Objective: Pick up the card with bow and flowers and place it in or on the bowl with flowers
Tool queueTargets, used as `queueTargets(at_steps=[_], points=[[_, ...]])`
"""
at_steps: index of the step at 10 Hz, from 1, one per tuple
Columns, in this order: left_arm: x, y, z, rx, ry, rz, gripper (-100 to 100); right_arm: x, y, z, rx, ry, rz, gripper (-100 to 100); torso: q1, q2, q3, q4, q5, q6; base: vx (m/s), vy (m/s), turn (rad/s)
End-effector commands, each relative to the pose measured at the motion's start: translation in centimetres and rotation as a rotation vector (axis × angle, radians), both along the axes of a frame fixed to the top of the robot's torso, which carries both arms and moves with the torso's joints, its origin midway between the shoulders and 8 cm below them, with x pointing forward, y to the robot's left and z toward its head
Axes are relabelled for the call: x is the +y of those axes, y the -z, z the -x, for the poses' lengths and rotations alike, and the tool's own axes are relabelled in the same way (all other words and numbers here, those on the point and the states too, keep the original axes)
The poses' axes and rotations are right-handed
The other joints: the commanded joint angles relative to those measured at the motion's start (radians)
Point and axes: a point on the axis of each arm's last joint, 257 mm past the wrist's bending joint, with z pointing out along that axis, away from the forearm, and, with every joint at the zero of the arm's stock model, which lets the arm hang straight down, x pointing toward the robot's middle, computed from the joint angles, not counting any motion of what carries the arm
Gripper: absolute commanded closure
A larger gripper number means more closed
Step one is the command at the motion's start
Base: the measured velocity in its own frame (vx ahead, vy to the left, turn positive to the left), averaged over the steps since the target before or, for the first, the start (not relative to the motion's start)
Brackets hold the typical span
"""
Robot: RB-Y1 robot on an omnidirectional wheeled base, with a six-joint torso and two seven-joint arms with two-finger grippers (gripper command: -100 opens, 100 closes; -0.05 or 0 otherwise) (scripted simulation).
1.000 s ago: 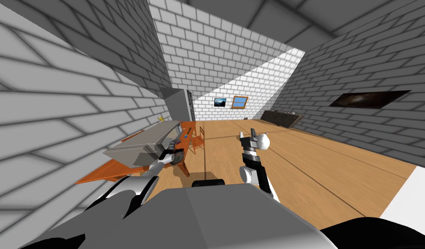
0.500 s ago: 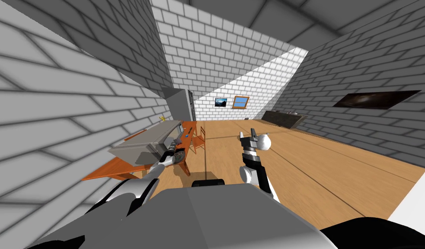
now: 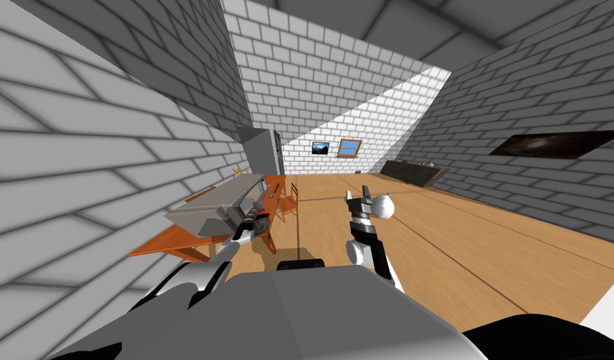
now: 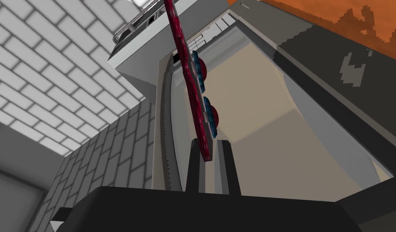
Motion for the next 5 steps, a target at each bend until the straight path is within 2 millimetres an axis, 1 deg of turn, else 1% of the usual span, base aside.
queueTargets(at_steps=[1, 2, 4, 5], points=[[0.0, -0.1, 0.1, 0.005, 0.006, -0.037, 100, 0.0, 0.0, 0.0, 0.0, 0.0, 0.0, 0, 0.0, 0.0, 0.0, 0.0, 0.0, 0.0, 0.0, 0.009, 0.002], [-1.5, 0.4, 0.9, 0.004, 0.036, -0.099, 100, 0.0, 0.0, 0.0, 0.0, 0.0, 0.0, 0, -0.001, 0.0, 0.0, 0.0, 0.0, 0.0, 0.002, 0.027, 0.072], [-1.5, 0.4, 0.9, 0.012, 0.038, -0.131, 100, 0.0, 0.0, 0.0, 0.0, 0.0, 0.0, 0, 0.0, 0.0, 0.0, 0.0, 0.0, 0.0, 0.002, 0.02, 0.012], [-3.0, 1.1, 1.9, 0.013, 0.069, -0.191, 100, 0.0, 0.0, 0.0, 0.0, 0.0, 0.0, 0, -0.001, 0.0, 0.0, 0.0, 0.0, 0.0, 0.01, 0.039, 0.067]])
